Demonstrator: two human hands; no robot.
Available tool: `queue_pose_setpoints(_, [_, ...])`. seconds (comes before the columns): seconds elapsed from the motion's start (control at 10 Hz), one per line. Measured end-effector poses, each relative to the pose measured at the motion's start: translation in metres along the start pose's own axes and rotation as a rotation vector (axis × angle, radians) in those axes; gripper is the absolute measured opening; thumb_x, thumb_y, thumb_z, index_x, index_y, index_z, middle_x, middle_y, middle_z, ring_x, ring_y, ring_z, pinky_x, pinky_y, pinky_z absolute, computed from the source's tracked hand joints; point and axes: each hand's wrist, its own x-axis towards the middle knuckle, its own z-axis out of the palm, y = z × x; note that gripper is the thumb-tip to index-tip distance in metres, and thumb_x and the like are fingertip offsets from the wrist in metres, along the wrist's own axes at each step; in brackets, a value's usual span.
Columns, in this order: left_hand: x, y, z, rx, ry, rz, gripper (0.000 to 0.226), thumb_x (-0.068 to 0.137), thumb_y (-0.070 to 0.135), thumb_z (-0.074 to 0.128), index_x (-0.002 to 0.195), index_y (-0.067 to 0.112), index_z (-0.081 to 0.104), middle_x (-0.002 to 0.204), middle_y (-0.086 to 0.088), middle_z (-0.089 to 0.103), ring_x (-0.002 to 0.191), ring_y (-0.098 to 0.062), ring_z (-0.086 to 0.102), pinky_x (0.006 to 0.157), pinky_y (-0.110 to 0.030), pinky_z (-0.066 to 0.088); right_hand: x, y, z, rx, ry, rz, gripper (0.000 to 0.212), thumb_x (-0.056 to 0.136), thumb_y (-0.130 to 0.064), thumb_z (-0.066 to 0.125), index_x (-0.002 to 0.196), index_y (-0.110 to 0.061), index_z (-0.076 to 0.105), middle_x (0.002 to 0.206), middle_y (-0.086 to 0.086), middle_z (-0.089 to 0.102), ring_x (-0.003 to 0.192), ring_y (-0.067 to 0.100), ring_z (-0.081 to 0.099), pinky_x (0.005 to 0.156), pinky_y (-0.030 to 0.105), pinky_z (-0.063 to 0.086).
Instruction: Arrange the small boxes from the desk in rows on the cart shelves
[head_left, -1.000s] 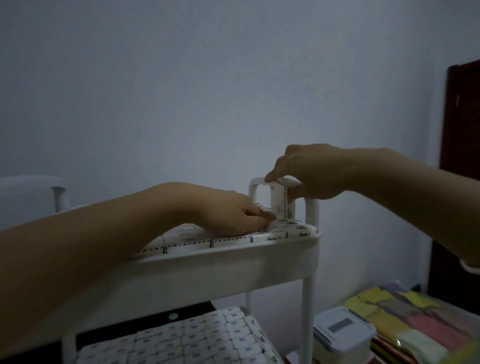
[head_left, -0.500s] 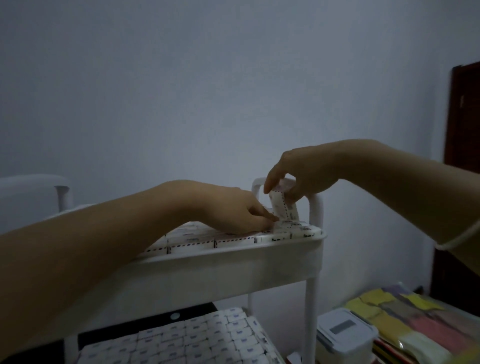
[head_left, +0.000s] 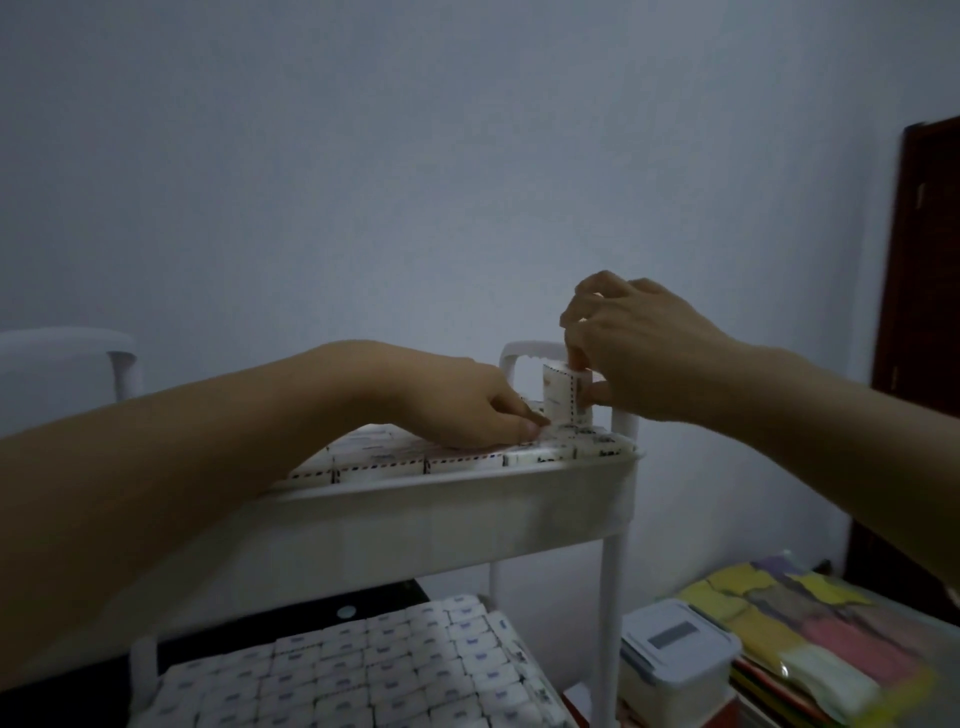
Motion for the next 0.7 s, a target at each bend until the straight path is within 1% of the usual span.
queue_pose_setpoints(0.1, [0.0,-0.001,0.001,-0.004,0.003,0.001,0.044,0.103,0.043,0.034,0.143,0.029,0.046,0.143,0.006,0.051,0.123,-0.012,0.05,0.104,-0.024,0.032,-0.004,-0.004,-0.001,0.033,-0.022,0.008,0.027,0.093,-0.042,0.056,0.11,-0.023,0.064,0.145,-0.002,0.044,0.137,0.019,0.029,0.106,0.036,0.037])
queue_pose_setpoints(0.2, [0.0,-0.001,0.001,-0.003,0.01,0.0,0.044,0.103,0.043,0.034,0.143,0.029,0.047,0.142,0.006,0.052,0.121,-0.012,0.05,0.102,-0.023,0.032,-0.006,-0.004,0.0,0.047,-0.073,0.009,0.03,0.092,-0.043,0.057,0.111,-0.022,0.067,0.152,-0.003,0.036,0.142,0.02,0.023,0.11,0.037,0.034])
queue_pose_setpoints(0.3, [0.0,-0.001,0.002,-0.01,0.005,0.002,0.044,0.103,0.042,0.034,0.143,0.027,0.046,0.145,0.006,0.049,0.124,-0.01,0.048,0.099,-0.02,0.03,-0.003,-0.002,0.004,0.106,-0.129,0.036,0.029,0.09,-0.045,0.059,0.103,-0.022,0.071,0.153,-0.003,0.035,0.143,0.021,0.02,0.11,0.04,0.034])
queue_pose_setpoints(0.4, [0.001,-0.003,0.003,-0.015,0.013,0.011,0.044,0.103,0.042,0.034,0.142,0.027,0.048,0.145,0.008,0.048,0.121,-0.008,0.048,0.1,-0.022,0.03,-0.001,-0.004,0.008,0.149,-0.203,0.026,0.025,0.092,-0.039,0.057,0.106,-0.025,0.072,0.157,-0.002,0.027,0.147,0.023,0.01,0.114,0.042,0.027])
queue_pose_setpoints(0.5, [0.0,-0.003,0.003,-0.008,0.008,0.009,0.044,0.103,0.043,0.034,0.143,0.029,0.045,0.148,0.01,0.044,0.13,-0.009,0.043,0.109,-0.025,0.027,-0.002,-0.008,0.013,0.165,-0.26,0.011,0.029,0.093,-0.025,0.052,0.116,-0.032,0.068,0.162,0.0,0.011,0.148,0.026,-0.007,0.118,0.045,0.012])
queue_pose_setpoints(0.6, [-0.002,-0.001,0.008,-0.042,0.053,-0.007,0.043,0.103,0.043,0.034,0.141,0.029,0.049,0.144,0.005,0.05,0.127,-0.013,0.048,0.111,-0.03,0.032,-0.005,-0.008,0.005,0.192,-0.277,0.084,0.037,0.092,-0.024,0.048,0.125,-0.036,0.062,0.163,-0.002,0.004,0.147,0.026,-0.017,0.118,0.05,-0.005])
queue_pose_setpoints(0.7, [-0.016,0.0,0.021,0.025,0.346,0.05,0.033,0.1,0.037,0.043,0.122,0.03,0.067,0.12,0.007,0.068,0.106,-0.013,0.061,0.097,-0.035,0.046,-0.016,-0.027,0.009,0.416,0.016,0.212,0.038,0.093,-0.024,0.045,0.124,-0.038,0.062,0.159,-0.002,0.022,0.148,0.024,0.002,0.12,0.048,0.005])
